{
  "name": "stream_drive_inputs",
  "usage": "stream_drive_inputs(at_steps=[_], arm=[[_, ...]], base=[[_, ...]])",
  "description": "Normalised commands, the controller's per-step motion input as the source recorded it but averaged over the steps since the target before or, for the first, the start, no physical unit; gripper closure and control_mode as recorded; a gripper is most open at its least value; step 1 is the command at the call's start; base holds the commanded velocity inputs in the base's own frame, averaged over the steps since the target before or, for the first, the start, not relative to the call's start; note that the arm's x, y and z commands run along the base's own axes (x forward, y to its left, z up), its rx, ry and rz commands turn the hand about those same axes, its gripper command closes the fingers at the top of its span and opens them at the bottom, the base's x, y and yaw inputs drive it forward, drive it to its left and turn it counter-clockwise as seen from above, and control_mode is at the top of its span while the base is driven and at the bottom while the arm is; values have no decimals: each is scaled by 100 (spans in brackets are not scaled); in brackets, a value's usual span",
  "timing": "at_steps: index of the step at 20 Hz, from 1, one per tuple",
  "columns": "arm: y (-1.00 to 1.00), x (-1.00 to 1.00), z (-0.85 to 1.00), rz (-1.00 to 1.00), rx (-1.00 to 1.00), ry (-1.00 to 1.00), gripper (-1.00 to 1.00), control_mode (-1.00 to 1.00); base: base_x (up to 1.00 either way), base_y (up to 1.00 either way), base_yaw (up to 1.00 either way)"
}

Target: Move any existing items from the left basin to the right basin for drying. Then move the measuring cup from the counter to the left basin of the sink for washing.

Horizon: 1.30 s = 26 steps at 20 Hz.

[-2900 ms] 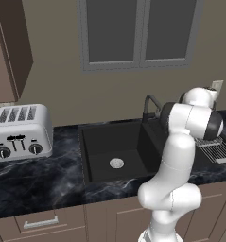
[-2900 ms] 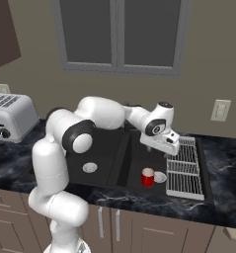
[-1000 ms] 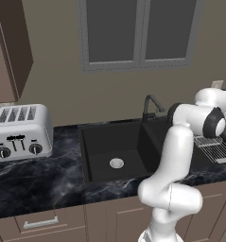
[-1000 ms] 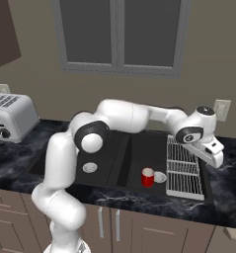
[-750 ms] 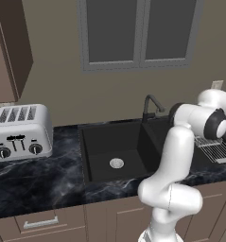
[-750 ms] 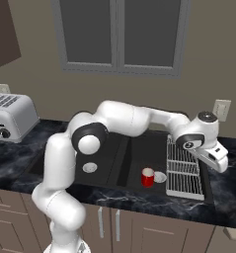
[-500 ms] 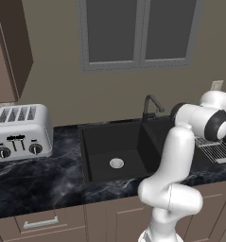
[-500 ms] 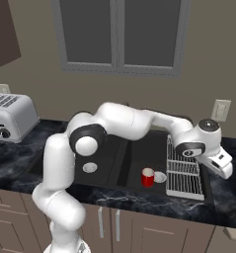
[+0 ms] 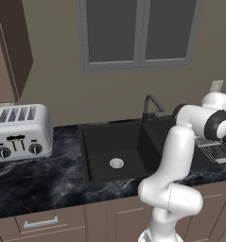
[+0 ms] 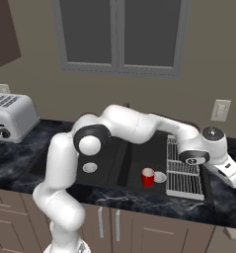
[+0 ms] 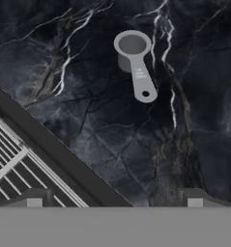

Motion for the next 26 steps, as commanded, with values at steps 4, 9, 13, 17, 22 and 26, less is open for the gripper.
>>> stream_drive_inputs(at_steps=[4, 9, 13, 17, 22, 26], arm=[[-46, 0, 15, -8, 0, 1, -100, -100], [-47, 0, 9, -2, 0, 1, -100, -100], [-45, 0, 0, 0, 0, 0, -100, -100], [-33, 0, -10, 0, 0, 0, -100, -100], [-22, 7, -11, 0, 0, 0, -100, -100], [-15, 17, -9, 0, 0, 0, -100, -100]], base=[[0, 0, 0], [0, 0, 0], [0, 0, 0], [0, 0, 0], [0, 0, 0], [0, 0, 0]])
